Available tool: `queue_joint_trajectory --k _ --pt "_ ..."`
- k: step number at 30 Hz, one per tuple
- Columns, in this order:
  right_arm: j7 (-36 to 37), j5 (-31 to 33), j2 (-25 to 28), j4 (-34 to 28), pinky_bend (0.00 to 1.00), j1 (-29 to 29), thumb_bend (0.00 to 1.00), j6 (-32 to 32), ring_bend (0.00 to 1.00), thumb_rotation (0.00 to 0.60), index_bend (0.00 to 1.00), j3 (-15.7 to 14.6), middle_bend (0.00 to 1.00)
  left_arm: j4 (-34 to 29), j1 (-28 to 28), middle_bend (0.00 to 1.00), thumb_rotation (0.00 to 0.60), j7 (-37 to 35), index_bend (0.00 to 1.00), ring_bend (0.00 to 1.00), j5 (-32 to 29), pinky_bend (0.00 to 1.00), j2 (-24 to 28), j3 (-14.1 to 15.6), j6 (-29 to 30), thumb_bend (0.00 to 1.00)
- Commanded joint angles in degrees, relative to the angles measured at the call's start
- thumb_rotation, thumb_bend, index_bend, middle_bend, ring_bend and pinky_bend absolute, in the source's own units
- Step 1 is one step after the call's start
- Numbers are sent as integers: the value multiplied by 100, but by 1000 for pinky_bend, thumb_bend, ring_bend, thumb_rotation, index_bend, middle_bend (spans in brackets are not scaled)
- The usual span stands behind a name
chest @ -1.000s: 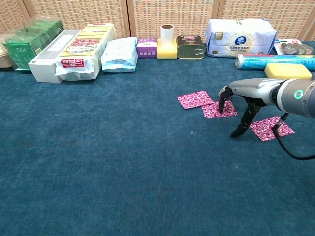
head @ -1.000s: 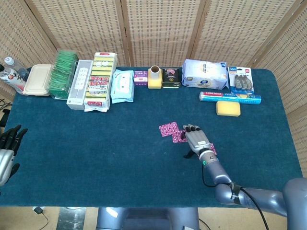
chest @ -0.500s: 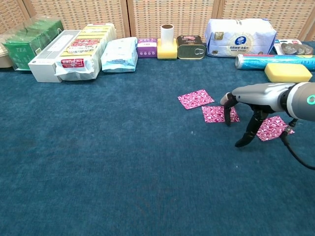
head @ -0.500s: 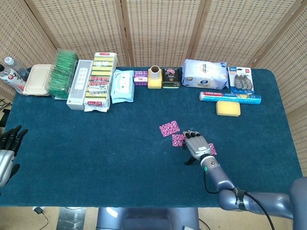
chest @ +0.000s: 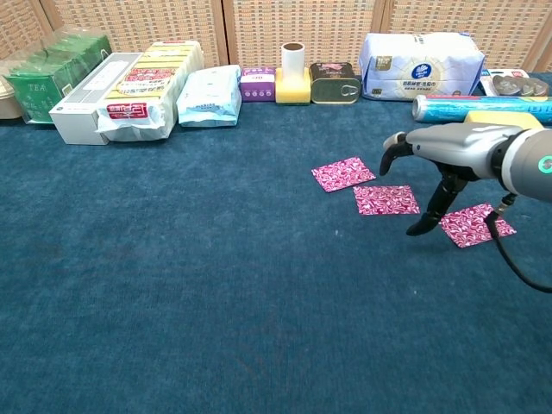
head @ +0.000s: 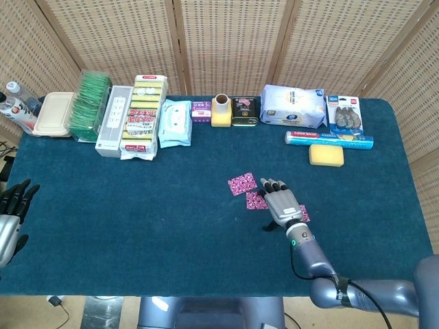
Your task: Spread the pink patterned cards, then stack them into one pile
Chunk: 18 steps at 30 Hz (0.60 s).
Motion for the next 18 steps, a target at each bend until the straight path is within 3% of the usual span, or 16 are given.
queue_joint_trajectory --k 1,18 --pt "-75 256 -270 366 81 16 0 52 0 518 189 170 9 2 9 0 600 -17 0 0 6 78 6 0 17 94" --pt "-424 762 -714 917 89 134 0 96 0 516 204 508 8 21 6 0 600 -94 0 0 -23 78 35 -22 8 94"
